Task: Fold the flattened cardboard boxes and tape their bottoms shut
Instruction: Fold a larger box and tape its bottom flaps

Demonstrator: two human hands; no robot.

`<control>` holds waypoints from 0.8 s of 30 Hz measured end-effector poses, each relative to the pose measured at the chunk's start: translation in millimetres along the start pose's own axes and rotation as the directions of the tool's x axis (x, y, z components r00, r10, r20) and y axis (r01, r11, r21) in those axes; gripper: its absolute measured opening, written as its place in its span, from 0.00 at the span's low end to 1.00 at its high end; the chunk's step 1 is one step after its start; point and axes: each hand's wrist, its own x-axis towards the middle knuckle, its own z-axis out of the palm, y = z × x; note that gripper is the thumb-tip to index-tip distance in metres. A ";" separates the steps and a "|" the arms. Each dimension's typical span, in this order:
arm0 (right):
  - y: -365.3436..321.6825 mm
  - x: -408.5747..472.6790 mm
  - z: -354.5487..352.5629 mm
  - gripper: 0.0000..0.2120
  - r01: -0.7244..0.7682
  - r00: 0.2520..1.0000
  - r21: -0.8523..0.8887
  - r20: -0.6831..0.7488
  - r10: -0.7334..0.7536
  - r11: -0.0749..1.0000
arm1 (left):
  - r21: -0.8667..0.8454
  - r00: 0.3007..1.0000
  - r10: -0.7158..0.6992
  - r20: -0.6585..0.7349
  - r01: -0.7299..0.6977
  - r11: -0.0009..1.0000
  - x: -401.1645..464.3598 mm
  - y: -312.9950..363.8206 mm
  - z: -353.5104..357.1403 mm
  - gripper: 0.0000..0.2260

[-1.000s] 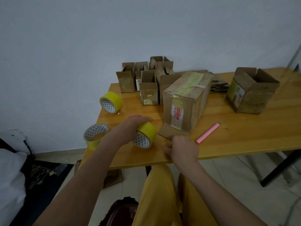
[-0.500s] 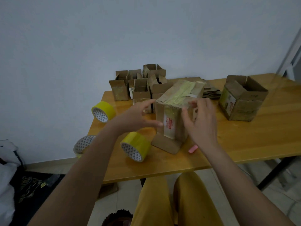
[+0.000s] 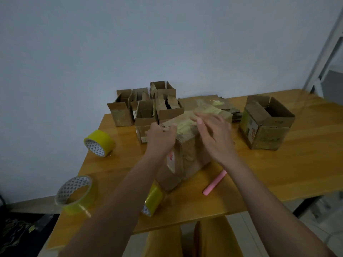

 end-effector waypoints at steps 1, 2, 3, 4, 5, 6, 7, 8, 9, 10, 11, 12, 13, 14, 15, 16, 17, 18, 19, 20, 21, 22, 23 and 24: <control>1.7 7.5 -0.4 0.26 -0.001 0.993 -0.054 0.117 0.007 0.999 | 0.014 1.000 -0.015 0.008 0.015 1.000 1.4 -0.5 6.5 0.26; 3.4 12.4 -0.1 0.29 0.019 0.974 -0.108 0.228 0.006 0.994 | 0.039 1.000 -0.023 0.019 0.022 0.999 3.3 -2.9 13.2 0.27; 7.1 15.1 0.5 0.31 0.043 0.953 -0.156 0.302 0.006 0.987 | 0.058 0.999 -0.019 0.030 0.018 0.998 4.1 -5.9 19.1 0.29; 12.4 17.0 -0.5 0.31 0.060 0.943 -0.193 0.331 0.008 0.979 | 0.061 0.999 -0.011 0.040 0.009 0.998 4.8 -8.7 23.9 0.30; 18.9 18.9 -3.6 0.30 0.061 0.945 -0.221 0.328 0.016 0.973 | 0.050 0.999 -0.008 0.042 0.006 0.999 6.0 -11.3 26.8 0.30; 27.4 21.2 -6.9 0.29 0.053 0.952 -0.249 0.303 0.026 0.967 | 0.032 0.999 -0.011 0.042 0.010 0.999 6.8 -12.4 27.8 0.30; 35.6 23.1 -11.0 0.29 0.045 0.961 -0.283 0.275 0.036 0.958 | 0.017 0.999 -0.023 0.038 0.022 1.000 7.4 -12.4 28.1 0.30; 43.0 24.0 -14.5 0.28 0.032 0.967 -0.318 0.251 0.052 0.948 | 0.001 0.999 -0.036 0.029 0.036 0.999 7.8 -13.1 27.8 0.30; 50.4 26.4 -16.3 0.26 0.013 0.971 -0.340 0.229 0.069 0.940 | -0.010 0.998 -0.055 0.015 0.055 0.998 8.1 -13.1 27.5 0.30; 55.4 29.0 -18.0 0.24 -0.014 0.973 -0.344 0.210 0.092 0.939 | -0.008 0.998 -0.069 -0.001 0.069 0.998 8.4 -12.8 27.3 0.29; 59.3 32.2 -18.8 0.22 -0.043 0.974 -0.324 0.195 0.112 0.945 | 0.002 0.997 -0.076 -0.014 0.076 0.997 9.0 -12.6 27.2 0.25; 60.9 36.2 -19.1 0.22 -0.063 0.975 -0.292 0.187 0.122 0.954 | 0.009 0.998 -0.068 -0.018 0.068 0.998 9.8 -11.4 26.9 0.18; 62.0 40.7 -19.2 0.24 -0.090 0.972 -0.250 0.188 0.140 0.964 | 0.005 0.998 -0.066 -0.010 0.066 0.998 9.7 -8.8 26.2 0.12; 62.5 45.2 -20.9 0.28 -0.139 0.965 -0.194 0.195 0.177 0.971 | -0.009 0.998 -0.069 -0.002 0.069 0.998 10.1 -6.4 26.3 0.08; 63.3 50.4 -22.8 0.30 -0.199 0.953 -0.135 0.206 0.224 0.971 | -0.028 0.996 -0.085 0.003 0.085 0.996 11.2 -4.8 26.8 0.07; 65.2 55.5 -24.2 0.31 -0.253 0.938 -0.086 0.220 0.267 0.963 | -0.044 0.994 -0.106 0.007 0.106 0.993 12.5 -3.9 27.8 0.06; 68.4 59.7 -25.6 0.30 -0.301 0.925 -0.048 0.230 0.304 0.952 | -0.054 0.992 -0.126 0.009 0.126 0.991 13.9 -3.3 29.3 0.05; 72.0 62.8 -26.3 0.29 -0.338 0.915 -0.010 0.230 0.331 0.941 | -0.055 0.990 -0.141 0.013 0.142 0.988 14.6 -2.5 30.4 0.04; 76.1 64.8 -26.2 0.27 -0.364 0.910 0.028 0.225 0.349 0.931 | -0.053 0.987 -0.159 0.022 0.160 0.986 15.2 -1.8 31.4 0.03; 79.2 65.7 -26.1 0.25 -0.379 0.906 0.051 0.222 0.360 0.924 | -0.051 0.984 -0.173 0.034 0.175 0.983 16.0 -1.9 32.0 0.02; 81.2 66.0 -25.3 0.23 -0.386 0.904 0.055 0.221 0.366 0.921 | -0.047 0.982 -0.181 0.049 0.184 0.982 16.8 -2.4 31.9 0.02; 82.8 65.2 -23.9 0.22 -0.388 0.904 0.047 0.216 0.370 0.921 | -0.041 0.981 -0.182 0.062 0.185 0.982 17.5 -2.8 31.3 0.03; 83.6 64.2 -22.1 0.21 -0.386 0.906 0.042 0.204 0.370 0.922 | -0.037 0.981 -0.182 0.072 0.185 0.982 17.8 -3.1 30.8 0.04; 83.5 63.1 -20.7 0.22 -0.385 0.908 0.036 0.194 0.371 0.922 | -0.039 0.979 -0.186 0.081 0.190 0.981 18.0 -3.0 30.2 0.06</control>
